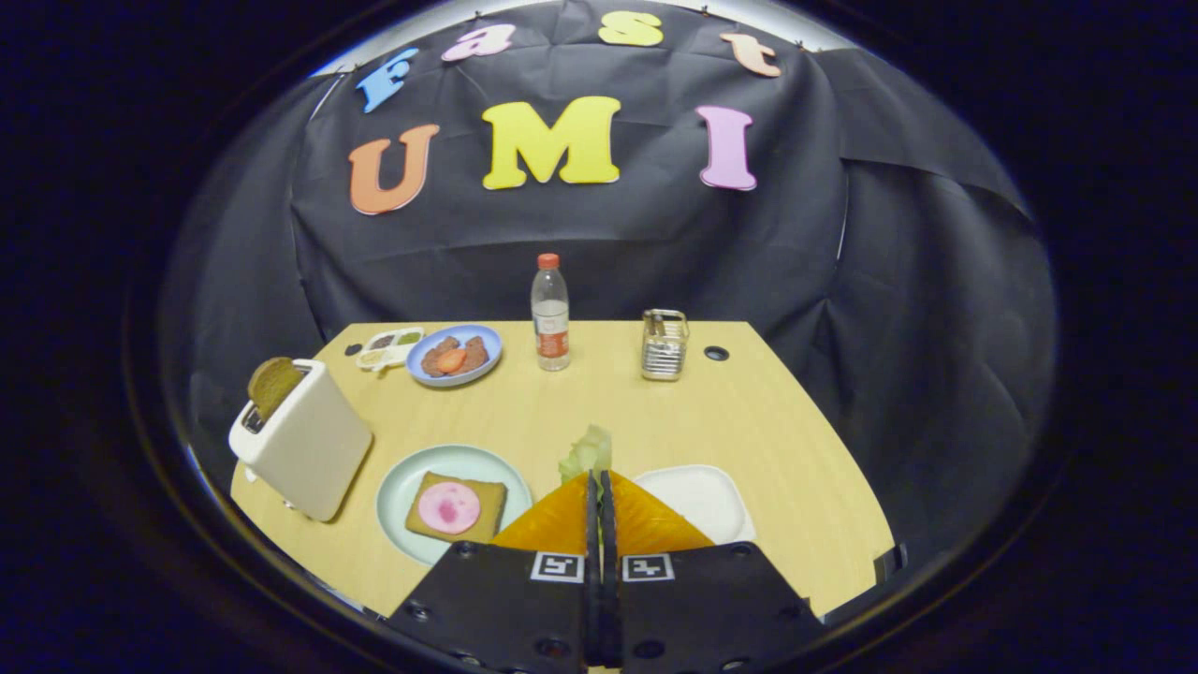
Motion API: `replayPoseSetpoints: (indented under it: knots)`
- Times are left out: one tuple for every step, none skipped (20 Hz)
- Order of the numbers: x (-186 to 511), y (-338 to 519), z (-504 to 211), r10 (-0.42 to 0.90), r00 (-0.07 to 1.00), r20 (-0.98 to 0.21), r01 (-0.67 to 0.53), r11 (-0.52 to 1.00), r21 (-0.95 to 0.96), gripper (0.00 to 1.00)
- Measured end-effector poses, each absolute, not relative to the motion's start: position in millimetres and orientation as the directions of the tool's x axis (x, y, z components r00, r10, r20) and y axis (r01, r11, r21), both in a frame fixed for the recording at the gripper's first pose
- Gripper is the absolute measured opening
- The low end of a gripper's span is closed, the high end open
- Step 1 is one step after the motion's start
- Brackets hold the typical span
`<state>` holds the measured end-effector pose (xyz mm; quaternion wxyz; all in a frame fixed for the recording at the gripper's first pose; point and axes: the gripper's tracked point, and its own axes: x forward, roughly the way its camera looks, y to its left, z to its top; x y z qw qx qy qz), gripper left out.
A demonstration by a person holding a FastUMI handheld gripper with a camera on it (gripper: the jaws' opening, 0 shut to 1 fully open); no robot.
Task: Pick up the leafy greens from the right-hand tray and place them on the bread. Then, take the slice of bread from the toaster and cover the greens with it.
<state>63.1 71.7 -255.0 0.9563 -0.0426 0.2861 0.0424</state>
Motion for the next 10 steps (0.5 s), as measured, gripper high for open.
replayPoseSetpoints:
  knots:
    - [57, 85, -254, 0.073, 0.830, -0.552, -0.126, 0.990, -0.058, 0.00]
    - [51, 98, -255, 0.091, 0.827, -0.555, -0.147, 0.987, -0.057, 0.00]
    - [45, 113, -255, 0.113, 0.820, -0.562, -0.173, 0.983, -0.055, 0.00]
    - [40, 128, -258, 0.131, 0.811, -0.569, -0.197, 0.979, -0.055, 0.00]
    - [36, 143, -259, 0.152, 0.805, -0.573, -0.221, 0.974, -0.053, 0.00]
    - [33, 158, -260, 0.174, 0.800, -0.574, -0.246, 0.968, -0.050, 0.00]
    - [29, 175, -261, 0.196, 0.793, -0.577, -0.274, 0.960, -0.050, 0.00]
    - [27, 188, -265, 0.217, 0.784, -0.581, -0.302, 0.952, -0.053, 0.00]
    - [27, 201, -269, 0.237, 0.776, -0.585, -0.328, 0.943, -0.054, 0.00]
    - [30, 210, -274, 0.248, 0.771, -0.586, -0.340, 0.939, -0.050, 0.00]
